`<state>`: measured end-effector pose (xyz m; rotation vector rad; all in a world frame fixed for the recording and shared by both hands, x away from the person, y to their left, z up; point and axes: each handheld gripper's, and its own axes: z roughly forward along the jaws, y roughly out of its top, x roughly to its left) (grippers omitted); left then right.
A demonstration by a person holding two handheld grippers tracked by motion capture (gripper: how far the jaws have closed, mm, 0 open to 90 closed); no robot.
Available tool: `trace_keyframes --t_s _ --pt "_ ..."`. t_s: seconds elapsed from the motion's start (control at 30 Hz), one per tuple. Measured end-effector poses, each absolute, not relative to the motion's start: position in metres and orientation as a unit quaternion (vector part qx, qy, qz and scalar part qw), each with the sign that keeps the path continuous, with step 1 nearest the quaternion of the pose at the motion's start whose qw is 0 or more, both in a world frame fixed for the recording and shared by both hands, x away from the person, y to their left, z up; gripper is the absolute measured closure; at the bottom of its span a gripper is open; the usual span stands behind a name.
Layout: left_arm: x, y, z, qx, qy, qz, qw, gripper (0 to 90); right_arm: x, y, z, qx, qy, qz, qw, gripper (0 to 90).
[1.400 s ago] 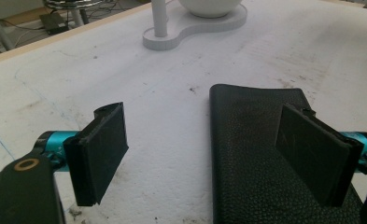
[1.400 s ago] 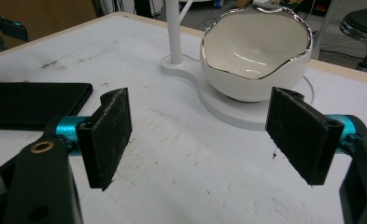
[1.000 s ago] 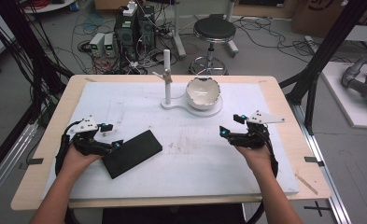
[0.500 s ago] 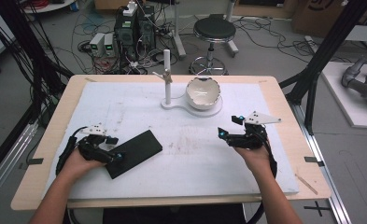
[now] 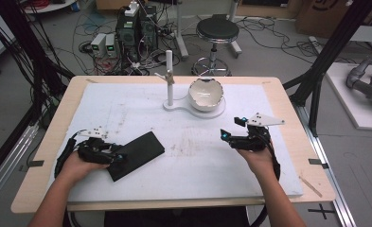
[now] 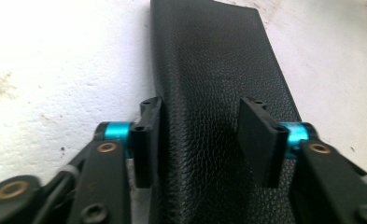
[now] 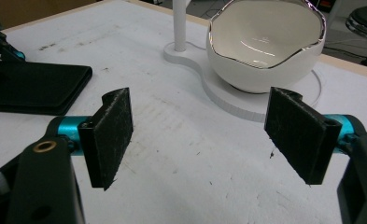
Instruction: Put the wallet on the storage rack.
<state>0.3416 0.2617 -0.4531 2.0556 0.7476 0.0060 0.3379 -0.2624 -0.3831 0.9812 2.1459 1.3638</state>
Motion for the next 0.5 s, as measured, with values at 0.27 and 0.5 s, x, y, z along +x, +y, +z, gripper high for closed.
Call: trace_keyframes --t_s 0.27,0.5 --pt "0.34 0.266 -0.445 0.824 0.316 -0.002 0.47 74.1 0.338 -0.26 -0.383 0.348 0.774 0.486 0.209 24.2" --pt "0.329 0.26 -0.42 0.832 0.245 0.037 0.497 78.5 0.338 -0.261 -0.384 0.346 0.773 0.49 0.204 24.2"
